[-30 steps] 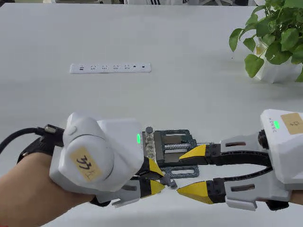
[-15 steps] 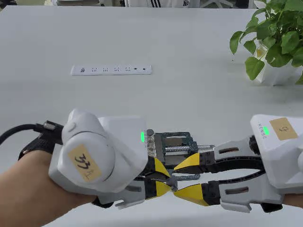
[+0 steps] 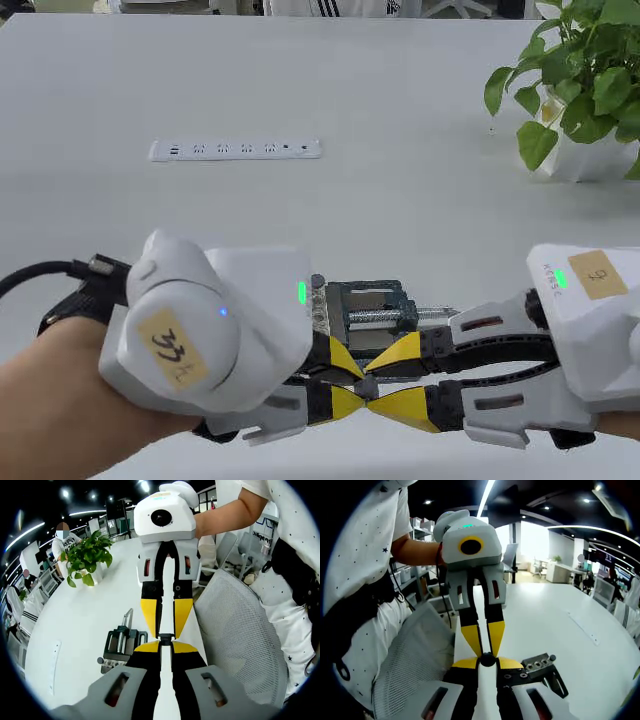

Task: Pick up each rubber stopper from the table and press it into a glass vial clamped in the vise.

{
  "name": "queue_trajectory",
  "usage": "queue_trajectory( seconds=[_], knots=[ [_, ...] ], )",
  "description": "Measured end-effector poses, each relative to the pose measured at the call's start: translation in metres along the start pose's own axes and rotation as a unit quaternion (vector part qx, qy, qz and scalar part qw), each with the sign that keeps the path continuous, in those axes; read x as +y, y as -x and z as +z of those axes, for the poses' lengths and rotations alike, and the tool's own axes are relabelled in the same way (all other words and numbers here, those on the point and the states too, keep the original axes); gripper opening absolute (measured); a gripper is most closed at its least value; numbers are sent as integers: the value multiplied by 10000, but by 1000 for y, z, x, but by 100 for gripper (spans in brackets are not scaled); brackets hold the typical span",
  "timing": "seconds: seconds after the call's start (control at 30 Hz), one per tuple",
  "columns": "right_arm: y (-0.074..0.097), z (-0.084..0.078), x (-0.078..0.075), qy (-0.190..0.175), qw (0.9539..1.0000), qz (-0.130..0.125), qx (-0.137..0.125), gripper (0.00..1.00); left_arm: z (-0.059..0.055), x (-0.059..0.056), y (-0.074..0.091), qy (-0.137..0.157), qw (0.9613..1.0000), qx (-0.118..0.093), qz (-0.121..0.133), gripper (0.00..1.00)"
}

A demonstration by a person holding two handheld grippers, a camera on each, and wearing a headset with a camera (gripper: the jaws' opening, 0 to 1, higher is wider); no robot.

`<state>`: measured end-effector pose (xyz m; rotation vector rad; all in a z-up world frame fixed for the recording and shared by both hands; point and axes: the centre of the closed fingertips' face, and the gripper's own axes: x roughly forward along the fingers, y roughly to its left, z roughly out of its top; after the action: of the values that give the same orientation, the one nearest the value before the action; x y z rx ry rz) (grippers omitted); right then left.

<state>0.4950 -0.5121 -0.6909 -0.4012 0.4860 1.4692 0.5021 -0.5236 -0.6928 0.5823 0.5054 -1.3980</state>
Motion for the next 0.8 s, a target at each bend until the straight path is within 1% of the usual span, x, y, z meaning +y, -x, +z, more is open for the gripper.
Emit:
queue_trajectory(
  seconds=[0.3,0.37,0.5,0.6,0.8],
  knots=[
    [0,1,0,-18,10000,10,-3,8,-1,0,1,-11,10000,-2,-8,3],
    [0,1,0,-22,10000,8,-1,8,-2,0,0,-32,10000,41,-11,3],
    [0,2,0,-20,10000,8,-7,7,-2,0,0,6,10000,11,-8,3],
    [0,2,0,-9,10000,7,-4,7,-2,0,0,-24,10000,25,-7,3],
    [1,2,-1,8,10000,-4,-21,7,0,0,1,13,10000,24,-10,3]
  ],
)
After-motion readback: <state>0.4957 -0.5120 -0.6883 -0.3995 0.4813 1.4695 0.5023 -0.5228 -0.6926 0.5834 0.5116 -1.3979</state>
